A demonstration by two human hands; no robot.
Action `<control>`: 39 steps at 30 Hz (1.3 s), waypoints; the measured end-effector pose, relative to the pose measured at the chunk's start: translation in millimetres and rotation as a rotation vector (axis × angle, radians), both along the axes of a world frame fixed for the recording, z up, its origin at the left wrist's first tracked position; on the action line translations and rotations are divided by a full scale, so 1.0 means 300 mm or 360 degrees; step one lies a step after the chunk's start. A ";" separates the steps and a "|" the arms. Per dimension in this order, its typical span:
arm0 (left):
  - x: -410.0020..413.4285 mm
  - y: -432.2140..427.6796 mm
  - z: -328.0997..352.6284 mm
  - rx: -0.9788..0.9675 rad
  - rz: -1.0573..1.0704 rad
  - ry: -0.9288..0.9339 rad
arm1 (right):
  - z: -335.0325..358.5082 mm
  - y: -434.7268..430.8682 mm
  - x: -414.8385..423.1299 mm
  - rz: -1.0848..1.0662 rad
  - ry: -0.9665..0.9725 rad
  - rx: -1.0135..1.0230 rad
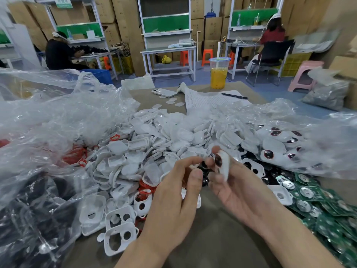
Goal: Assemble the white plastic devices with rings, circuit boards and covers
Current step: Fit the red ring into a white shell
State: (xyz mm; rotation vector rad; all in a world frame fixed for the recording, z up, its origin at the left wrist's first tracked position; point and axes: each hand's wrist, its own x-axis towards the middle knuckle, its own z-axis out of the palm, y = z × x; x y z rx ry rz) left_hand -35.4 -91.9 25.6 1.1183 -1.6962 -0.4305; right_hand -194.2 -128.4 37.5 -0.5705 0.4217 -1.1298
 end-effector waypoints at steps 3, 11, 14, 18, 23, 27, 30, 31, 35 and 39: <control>-0.004 -0.010 -0.008 0.0079 0.0003 0.0005 | -0.034 -0.006 0.033 -0.0350 0.0717 -0.0268; -0.001 -0.038 -0.036 0.0103 0.0190 0.0010 | -0.041 0.020 0.062 -0.0550 0.1205 -0.0750; -0.002 -0.041 -0.033 0.0126 0.0210 0.0053 | -0.041 0.024 0.065 -0.0523 0.1192 -0.0758; 0.001 -0.044 -0.029 0.0161 0.0228 0.0075 | -0.034 0.030 0.066 -0.0524 0.1186 -0.0793; 0.015 -0.041 -0.029 0.0100 0.0273 -0.0047 | -0.030 0.032 0.060 -0.0528 0.1228 -0.0850; 0.019 -0.036 -0.027 0.0052 0.0274 -0.0085 | -0.028 0.033 0.053 -0.0572 0.1335 -0.0903; 0.038 -0.036 -0.013 0.0097 0.0184 -0.0139 | -0.030 0.030 0.048 -0.0565 0.1335 -0.0896; 0.050 -0.035 -0.008 0.0134 0.0131 -0.0193 | -0.032 0.031 0.048 -0.0558 0.1337 -0.0897; 0.100 0.001 0.002 0.0074 0.0148 -0.0564 | -0.040 0.050 0.063 -0.0498 0.1322 -0.0905; 0.144 0.078 -0.001 -0.0038 0.0414 -0.0591 | -0.049 0.080 0.100 -0.0391 0.1365 -0.0918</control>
